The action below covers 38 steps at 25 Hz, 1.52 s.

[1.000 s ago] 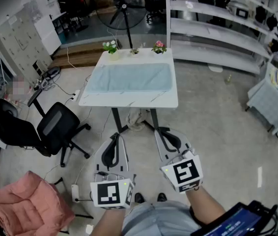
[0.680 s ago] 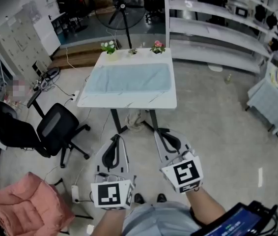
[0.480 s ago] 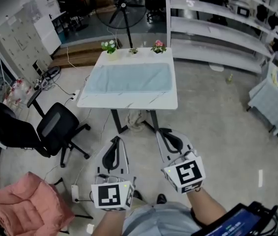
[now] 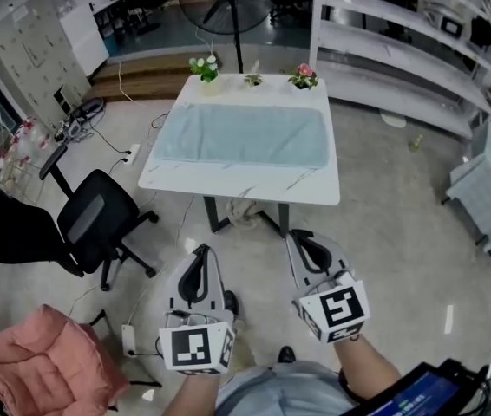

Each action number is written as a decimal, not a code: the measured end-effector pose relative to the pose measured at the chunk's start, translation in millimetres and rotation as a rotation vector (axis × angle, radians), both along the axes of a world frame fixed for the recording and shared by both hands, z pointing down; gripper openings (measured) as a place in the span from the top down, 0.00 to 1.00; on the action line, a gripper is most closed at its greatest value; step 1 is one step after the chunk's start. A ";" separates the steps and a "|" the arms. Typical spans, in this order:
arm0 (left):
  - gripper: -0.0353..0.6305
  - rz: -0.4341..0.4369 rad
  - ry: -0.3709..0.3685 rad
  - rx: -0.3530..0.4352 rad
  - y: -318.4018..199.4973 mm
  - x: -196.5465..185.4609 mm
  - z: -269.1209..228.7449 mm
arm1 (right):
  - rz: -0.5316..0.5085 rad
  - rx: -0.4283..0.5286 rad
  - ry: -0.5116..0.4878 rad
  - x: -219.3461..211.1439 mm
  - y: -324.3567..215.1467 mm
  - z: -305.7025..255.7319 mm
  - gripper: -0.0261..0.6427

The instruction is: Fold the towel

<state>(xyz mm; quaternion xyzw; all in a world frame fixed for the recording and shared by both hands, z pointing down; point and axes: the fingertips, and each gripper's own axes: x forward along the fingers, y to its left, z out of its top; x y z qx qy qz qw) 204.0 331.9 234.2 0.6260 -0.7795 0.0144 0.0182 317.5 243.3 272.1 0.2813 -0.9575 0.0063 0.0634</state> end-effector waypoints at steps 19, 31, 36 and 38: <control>0.94 0.201 -0.017 -0.026 -183.8 -216.9 9.3 | 0.224 -0.036 0.070 -171.1 -168.0 19.0 0.93; 0.94 0.272 -0.021 -0.058 -243.2 -226.6 24.0 | 0.343 -0.019 0.064 -152.1 -222.1 15.0 0.93; 0.94 0.322 -0.042 -0.094 -286.8 -223.6 43.1 | 0.410 -0.049 0.066 -127.6 -270.1 28.1 0.93; 0.94 0.338 -0.052 -0.106 -307.2 -223.5 49.7 | 0.438 -0.070 0.070 -115.7 -294.8 38.3 0.93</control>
